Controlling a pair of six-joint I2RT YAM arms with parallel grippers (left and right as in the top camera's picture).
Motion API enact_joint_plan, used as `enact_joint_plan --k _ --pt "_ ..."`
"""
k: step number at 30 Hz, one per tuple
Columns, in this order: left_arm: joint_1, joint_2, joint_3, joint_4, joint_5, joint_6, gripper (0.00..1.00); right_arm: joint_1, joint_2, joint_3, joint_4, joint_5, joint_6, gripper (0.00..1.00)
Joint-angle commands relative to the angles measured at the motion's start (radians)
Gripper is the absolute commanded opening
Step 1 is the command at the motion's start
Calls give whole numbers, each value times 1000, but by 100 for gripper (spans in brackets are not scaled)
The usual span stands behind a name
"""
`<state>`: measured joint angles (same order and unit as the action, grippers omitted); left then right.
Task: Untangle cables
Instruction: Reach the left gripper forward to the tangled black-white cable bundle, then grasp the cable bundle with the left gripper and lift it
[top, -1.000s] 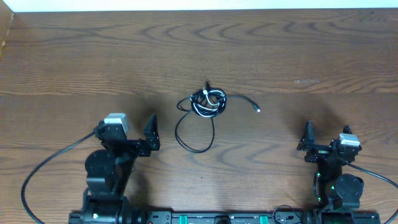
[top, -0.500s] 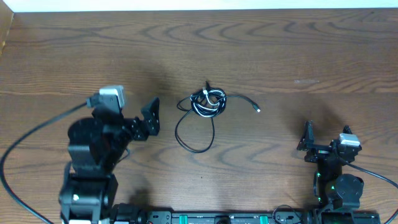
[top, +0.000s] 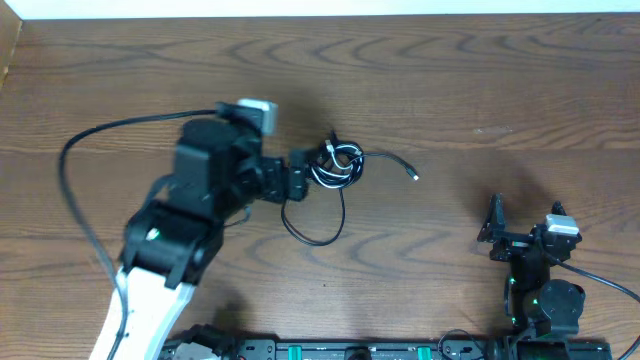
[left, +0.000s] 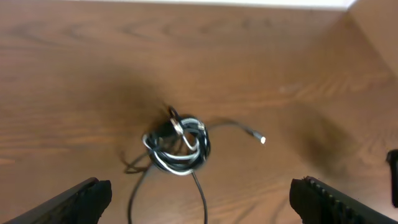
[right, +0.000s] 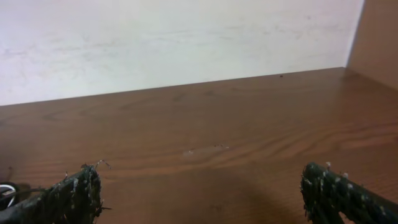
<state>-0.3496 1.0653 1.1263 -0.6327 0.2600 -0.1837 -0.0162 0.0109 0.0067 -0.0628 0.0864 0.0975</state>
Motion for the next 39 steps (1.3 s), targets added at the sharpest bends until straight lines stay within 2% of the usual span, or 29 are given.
enact_joint_plan --k 1,6,8,11,13,18,19,21,27,30,33,39 --pt "-23 69 14 -13 -9 -2 96 4 -6 -2 -2 9 -9 99" --pt "-23 174 13 -11 -6 -13 96 4 -6 -2 -2 9 -9 99" --pt "-23 217 13 -14 -7 -113 96 4 -6 -2 -2 9 -9 99" --pt "-23 286 10 -22 -11 -338 96 4 -6 -2 -2 9 -9 99" --pt "-23 342 10 -3 -40 -428 96 4 -6 -2 -2 9 -9 99" --pt "-22 439 10 89 -208 -428 95 4 -6 -2 -2 9 -9 99" --pt "-22 481 10 124 -273 -429 91 4 -6 -2 -2 9 -9 99" --pt "-22 526 10 155 -291 -428 88 4 -6 -2 -2 9 -9 99" --pt "-22 659 10 183 -290 -465 78 4 -6 -2 -2 9 -9 99" --pt "-23 708 10 187 -257 -437 69 4 -6 -2 -2 9 -9 99" --pt "-23 756 10 213 -108 -335 69 4 -6 -2 -2 9 -9 99" --pt "-23 814 10 216 -85 -303 69 4 -6 -2 -2 9 -9 99"
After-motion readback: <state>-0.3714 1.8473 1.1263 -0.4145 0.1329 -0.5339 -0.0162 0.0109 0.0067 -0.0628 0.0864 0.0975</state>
